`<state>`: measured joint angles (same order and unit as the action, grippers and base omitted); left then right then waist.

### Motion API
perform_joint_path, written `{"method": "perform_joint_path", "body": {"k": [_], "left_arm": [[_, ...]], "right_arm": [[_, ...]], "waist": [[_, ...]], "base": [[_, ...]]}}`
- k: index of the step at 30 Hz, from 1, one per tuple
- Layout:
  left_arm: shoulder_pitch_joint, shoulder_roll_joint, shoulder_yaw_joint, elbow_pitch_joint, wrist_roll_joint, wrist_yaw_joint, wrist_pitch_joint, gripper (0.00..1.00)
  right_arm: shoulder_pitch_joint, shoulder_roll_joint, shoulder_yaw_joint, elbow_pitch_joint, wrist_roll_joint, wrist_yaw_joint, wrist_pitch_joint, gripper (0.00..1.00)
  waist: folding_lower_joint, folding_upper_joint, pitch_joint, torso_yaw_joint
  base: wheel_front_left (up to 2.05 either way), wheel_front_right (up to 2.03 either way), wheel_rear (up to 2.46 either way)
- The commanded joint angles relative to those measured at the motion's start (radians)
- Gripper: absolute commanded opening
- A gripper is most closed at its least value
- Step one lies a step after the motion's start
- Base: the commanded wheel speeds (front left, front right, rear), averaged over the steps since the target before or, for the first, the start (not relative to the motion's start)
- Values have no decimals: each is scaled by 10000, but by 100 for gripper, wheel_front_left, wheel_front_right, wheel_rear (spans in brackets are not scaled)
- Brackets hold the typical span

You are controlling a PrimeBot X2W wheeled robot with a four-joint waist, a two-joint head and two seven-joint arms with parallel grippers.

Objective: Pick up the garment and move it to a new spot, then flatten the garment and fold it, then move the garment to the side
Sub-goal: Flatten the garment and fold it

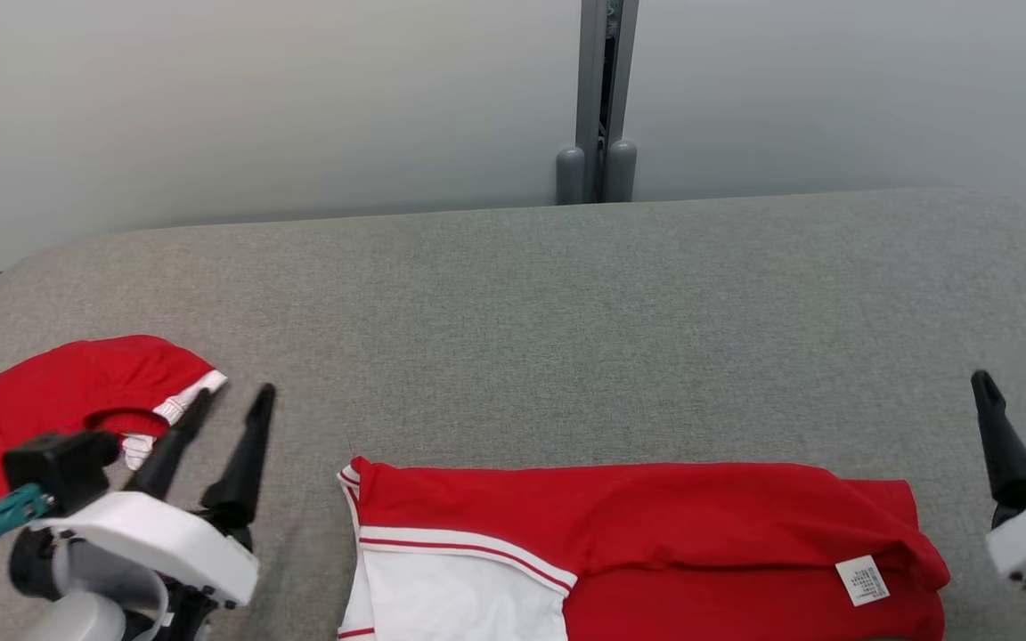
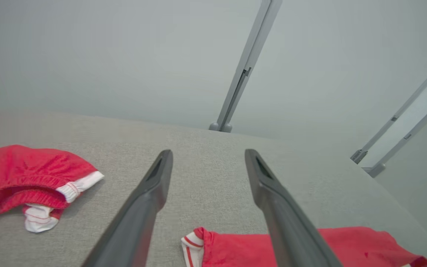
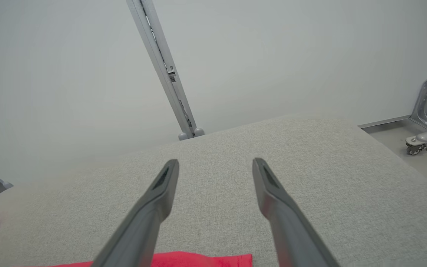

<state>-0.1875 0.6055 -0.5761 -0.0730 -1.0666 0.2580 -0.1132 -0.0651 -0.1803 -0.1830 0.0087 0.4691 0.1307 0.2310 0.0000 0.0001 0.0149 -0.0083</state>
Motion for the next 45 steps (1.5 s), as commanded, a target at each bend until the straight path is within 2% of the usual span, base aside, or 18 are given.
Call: {"method": "perform_joint_path", "body": {"k": [1, 3, 6, 12, 15, 18, 19, 23, 29, 42, 43, 44, 45], "left_arm": [[140, 33, 124, 99, 179, 95, -303, 100], [376, -146, 272, 191, 402, 258, -872, 100], [623, -126, 463, 421, 1113, 565, -1336, 100], [1357, -1153, 1459, 297, 2191, 876, -1526, 100], [1762, -1804, 1980, 230, 2704, 671, -1503, 100], [1891, -2205, 2228, 283, 3089, 383, -1505, 100], [1891, -2205, 2228, 283, 3089, 383, -1505, 100], [1890, -2457, 2264, 463, 3374, 43, -1507, 100], [1670, -2569, 2172, 677, 3490, -276, -1508, 100], [1432, -2577, 1945, 895, 3508, -363, -1372, 100], [1429, -2578, 1930, 907, 3511, -368, -1359, 100], [1424, -2579, 1913, 915, 3504, -374, -1357, 100], [1425, -2575, 1905, 923, 3498, -370, -1347, 100]], "right_arm": [[156, 81, -45, -64, -210, 1, -322, 100], [437, 407, -126, -66, -365, 1, -988, 100], [705, 635, -127, -109, -651, 1, -1939, 100], [1035, 728, 30, 223, -1000, 1, -2675, 100], [1054, 701, 76, 574, -1062, 1, -2506, 100], [821, 602, 61, 1267, -944, 1, -1989, 100], [821, 602, 61, 1267, -944, 1, -1989, 100], [401, 440, 156, 2664, -690, 1, -884, 100], [-23, 252, 175, 4411, -294, 1, -294, 100], [-558, 246, 1157, 6417, 733, 1, -455, 98], [-588, 230, 1217, 6516, 776, 1, -488, 44], [-624, 218, 1284, 6548, 860, 1, -559, 12], [-660, 212, 1358, 6584, 943, 1, -602, 0]], "waist": [[0, -1, -16, 28], [0, -1, -35, 65], [0, -1, -58, 79], [0, -1, -46, 58], [0, -1, -15, 68], [0, -1, 27, 74], [0, -1, 27, 74], [0, -1, 111, 123], [0, -1, 230, 375], [0, -1, 392, 586], [0, -1, 384, 594], [0, -1, 375, 599], [0, -1, 363, 599]], "base": [[0, 0, 0], [0, 0, 0], [0, 0, 0], [0, 0, 0], [0, 0, 0], [0, 0, 0], [0, 0, 0], [0, 0, 0], [0, 0, 0], [0, 0, 0], [0, 0, 0], [0, 0, 0], [0, 0, 0]]}}
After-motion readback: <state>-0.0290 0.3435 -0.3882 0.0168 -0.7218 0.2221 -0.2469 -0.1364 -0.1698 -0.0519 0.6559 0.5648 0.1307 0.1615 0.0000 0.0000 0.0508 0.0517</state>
